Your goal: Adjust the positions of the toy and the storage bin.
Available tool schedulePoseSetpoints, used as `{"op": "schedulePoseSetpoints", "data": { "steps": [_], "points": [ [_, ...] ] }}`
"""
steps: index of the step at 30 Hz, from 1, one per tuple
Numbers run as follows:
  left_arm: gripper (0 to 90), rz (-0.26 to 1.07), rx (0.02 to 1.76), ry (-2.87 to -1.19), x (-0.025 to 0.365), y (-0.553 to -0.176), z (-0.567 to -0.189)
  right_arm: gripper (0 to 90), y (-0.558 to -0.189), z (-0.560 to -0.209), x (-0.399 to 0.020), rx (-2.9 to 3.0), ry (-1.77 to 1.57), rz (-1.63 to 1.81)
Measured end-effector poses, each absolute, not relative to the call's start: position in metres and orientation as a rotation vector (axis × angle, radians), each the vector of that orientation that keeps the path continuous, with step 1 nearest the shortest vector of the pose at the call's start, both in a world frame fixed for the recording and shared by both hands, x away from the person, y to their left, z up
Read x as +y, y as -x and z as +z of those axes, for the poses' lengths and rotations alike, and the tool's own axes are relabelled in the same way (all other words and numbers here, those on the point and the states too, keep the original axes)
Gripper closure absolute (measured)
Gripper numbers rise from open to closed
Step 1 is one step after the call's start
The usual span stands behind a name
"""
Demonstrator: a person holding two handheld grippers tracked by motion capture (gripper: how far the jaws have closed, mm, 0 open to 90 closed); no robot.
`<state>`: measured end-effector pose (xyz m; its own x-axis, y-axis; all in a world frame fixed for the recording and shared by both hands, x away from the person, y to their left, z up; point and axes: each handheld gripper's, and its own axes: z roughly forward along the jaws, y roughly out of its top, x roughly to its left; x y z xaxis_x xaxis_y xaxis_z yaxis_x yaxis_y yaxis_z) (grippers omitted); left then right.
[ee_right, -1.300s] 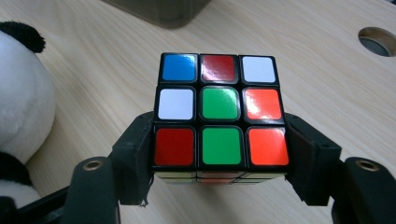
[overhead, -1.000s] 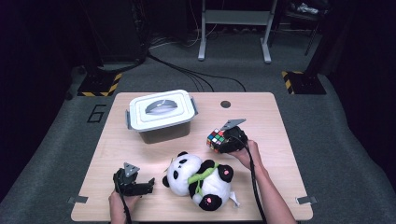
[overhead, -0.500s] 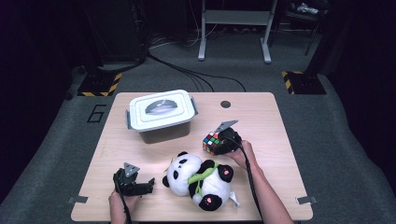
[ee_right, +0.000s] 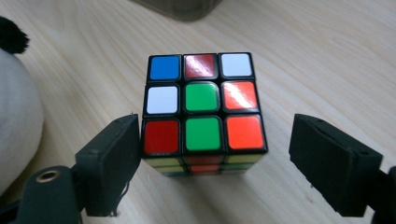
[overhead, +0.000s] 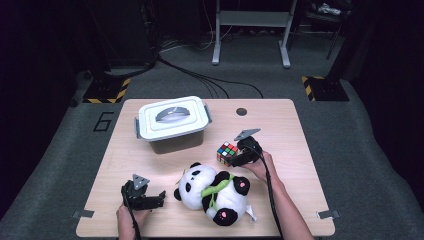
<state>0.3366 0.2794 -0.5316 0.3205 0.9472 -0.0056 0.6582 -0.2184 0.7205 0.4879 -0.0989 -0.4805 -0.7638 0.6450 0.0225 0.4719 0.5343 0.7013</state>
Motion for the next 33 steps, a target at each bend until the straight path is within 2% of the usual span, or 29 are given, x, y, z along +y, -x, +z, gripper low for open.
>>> {"op": "schedulePoseSetpoints", "data": {
  "steps": [9, 20, 33],
  "points": [
    [0.0, 0.589, 1.4, -1.97, 0.279, -0.337, -0.531, 8.0, -0.462, -0.474, -0.139, 2.474, -0.994, 1.097],
    [0.0, 0.587, 1.398, -1.97, 0.279, -0.336, -0.532, 1.6, -0.418, -0.489, -0.187, 2.351, -1.233, 1.047],
    [0.0, 0.586, 1.398, -1.969, 0.279, -0.336, -0.532, 1.5, -0.366, -0.458, -0.189, 2.282, -1.278, 1.15]
  ]
}}
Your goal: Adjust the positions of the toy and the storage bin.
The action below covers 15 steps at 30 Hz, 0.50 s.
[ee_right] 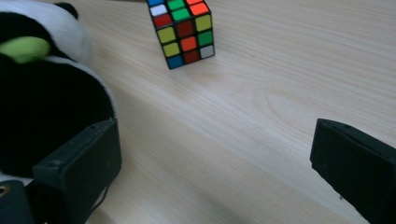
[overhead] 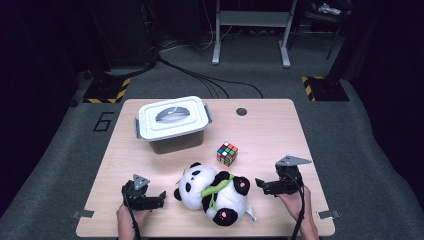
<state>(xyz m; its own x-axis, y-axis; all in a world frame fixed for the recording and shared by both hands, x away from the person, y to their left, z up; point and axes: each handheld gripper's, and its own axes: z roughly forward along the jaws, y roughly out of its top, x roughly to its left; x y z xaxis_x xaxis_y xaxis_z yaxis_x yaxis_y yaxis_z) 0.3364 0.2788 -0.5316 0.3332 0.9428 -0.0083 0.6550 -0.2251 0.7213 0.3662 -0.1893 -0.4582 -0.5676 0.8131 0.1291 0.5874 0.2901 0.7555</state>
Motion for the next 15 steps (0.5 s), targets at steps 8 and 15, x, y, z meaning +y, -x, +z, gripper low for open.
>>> {"op": "schedulePoseSetpoints", "data": {
  "steps": [8, 15],
  "points": [
    [0.0, 0.586, 1.397, -1.97, 0.279, -0.336, -0.532, 2.2, -0.344, -0.439, -0.175, 2.298, -1.249, 1.248],
    [0.0, 0.588, 1.397, -1.971, 0.279, -0.336, -0.532, 5.8, -0.331, -0.428, -0.153, 2.335, -1.179, 1.247]
  ]
}}
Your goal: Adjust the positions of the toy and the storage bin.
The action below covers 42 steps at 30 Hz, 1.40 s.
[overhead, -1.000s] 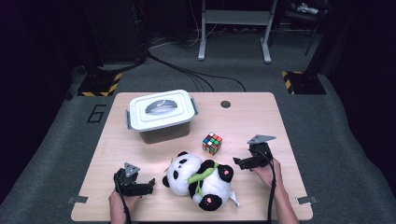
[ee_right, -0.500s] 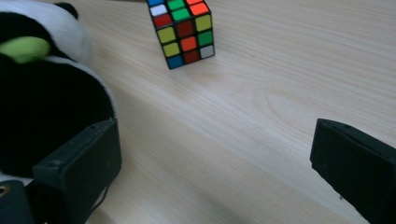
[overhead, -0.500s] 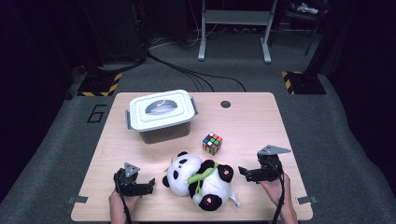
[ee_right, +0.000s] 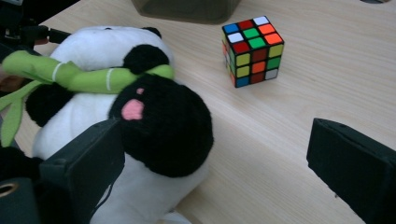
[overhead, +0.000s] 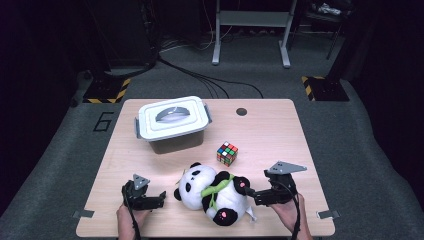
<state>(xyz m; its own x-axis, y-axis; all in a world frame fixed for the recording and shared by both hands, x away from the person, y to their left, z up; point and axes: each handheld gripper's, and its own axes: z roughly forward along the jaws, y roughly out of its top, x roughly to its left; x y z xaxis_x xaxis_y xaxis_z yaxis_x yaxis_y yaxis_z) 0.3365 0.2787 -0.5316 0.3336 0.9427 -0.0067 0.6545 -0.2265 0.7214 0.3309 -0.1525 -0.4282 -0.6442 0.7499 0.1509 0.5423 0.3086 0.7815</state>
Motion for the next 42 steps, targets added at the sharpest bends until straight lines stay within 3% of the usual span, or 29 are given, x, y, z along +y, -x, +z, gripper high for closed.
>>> {"op": "schedulePoseSetpoints", "data": {
  "steps": [5, 11, 19, 26, 42],
  "points": [
    [0.0, 0.588, 1.397, -1.971, 0.279, -0.336, -0.532, 17.1, -0.329, -0.428, -0.133, 2.362, -1.155, 1.211],
    [0.0, 0.588, 1.397, -1.971, 0.279, -0.336, -0.532, 46.6, -0.324, -0.428, -0.123, 2.364, -1.129, 1.184],
    [0.0, 0.588, 1.397, -1.971, 0.279, -0.336, -0.532, 64.6, -0.322, -0.428, -0.127, 2.372, -1.062, 1.191],
    [0.0, 0.594, 1.397, -1.968, 0.278, -0.336, -0.532, 69.8, -0.327, -0.427, -0.133, 2.402, -0.992, 1.202],
    [0.0, 0.59, 1.381, -1.977, 0.278, -0.336, -0.532, 69.6, -0.344, -0.42, -0.164, 2.46, -0.92, 1.168]
  ]
}}
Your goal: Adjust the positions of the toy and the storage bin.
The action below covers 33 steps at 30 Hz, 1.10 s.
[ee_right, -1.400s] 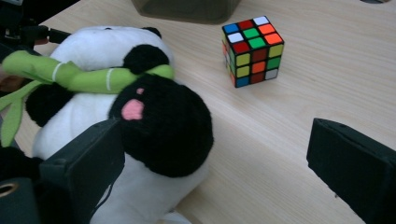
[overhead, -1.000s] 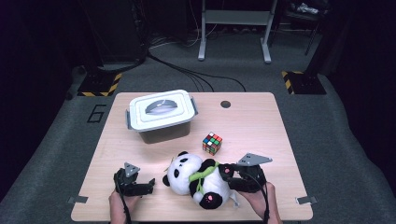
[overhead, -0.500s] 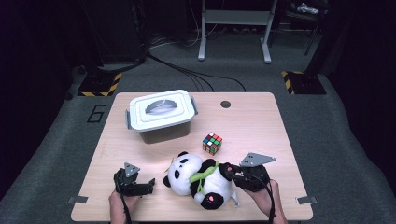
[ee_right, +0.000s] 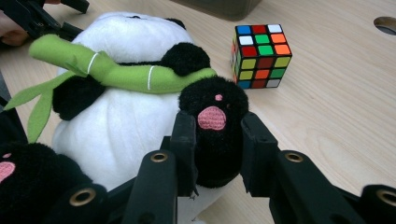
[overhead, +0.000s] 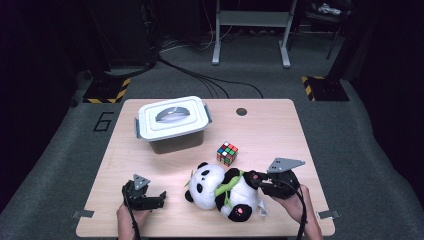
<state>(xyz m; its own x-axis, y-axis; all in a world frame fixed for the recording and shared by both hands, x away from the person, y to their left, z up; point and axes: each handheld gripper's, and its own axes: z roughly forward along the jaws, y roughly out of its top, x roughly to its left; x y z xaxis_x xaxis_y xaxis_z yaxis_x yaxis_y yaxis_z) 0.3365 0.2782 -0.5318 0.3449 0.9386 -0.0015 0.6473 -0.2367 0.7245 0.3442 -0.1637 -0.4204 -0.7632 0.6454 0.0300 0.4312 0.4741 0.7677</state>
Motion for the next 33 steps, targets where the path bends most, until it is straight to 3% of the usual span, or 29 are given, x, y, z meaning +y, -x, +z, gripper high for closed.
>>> {"op": "schedulePoseSetpoints", "data": {
  "steps": [6, 17, 20, 23, 28, 33],
  "points": [
    [0.0, 0.512, 1.319, -2.012, 0.274, -0.335, -0.527, 68.6, -0.346, -0.419, -0.164, 2.463, -0.914, 1.142],
    [5.4, 0.283, 0.981, -1.98, 0.239, -0.311, -0.496, 58.1, -0.34, -0.421, -0.157, 2.388, -1.001, 1.118],
    [14.3, 0.27, 0.915, -2.006, 0.225, -0.31, -0.493, 56.1, -0.339, -0.421, -0.154, 2.37, -1.018, 1.101],
    [29.7, 0.266, 0.903, -2.004, 0.217, -0.313, -0.495, 55.6, -0.338, -0.421, -0.152, 2.357, -1.034, 1.095],
    [37.8, 0.208, 0.893, -1.99, 0.212, -0.319, -0.499, 55.3, -0.336, -0.421, -0.151, 2.351, -1.037, 1.087],
    [59.2, 0.212, 0.859, -2.013, 0.206, -0.319, -0.5, 57.2, -0.335, -0.422, -0.149, 2.336, -1.034, 1.067]
  ]
}}
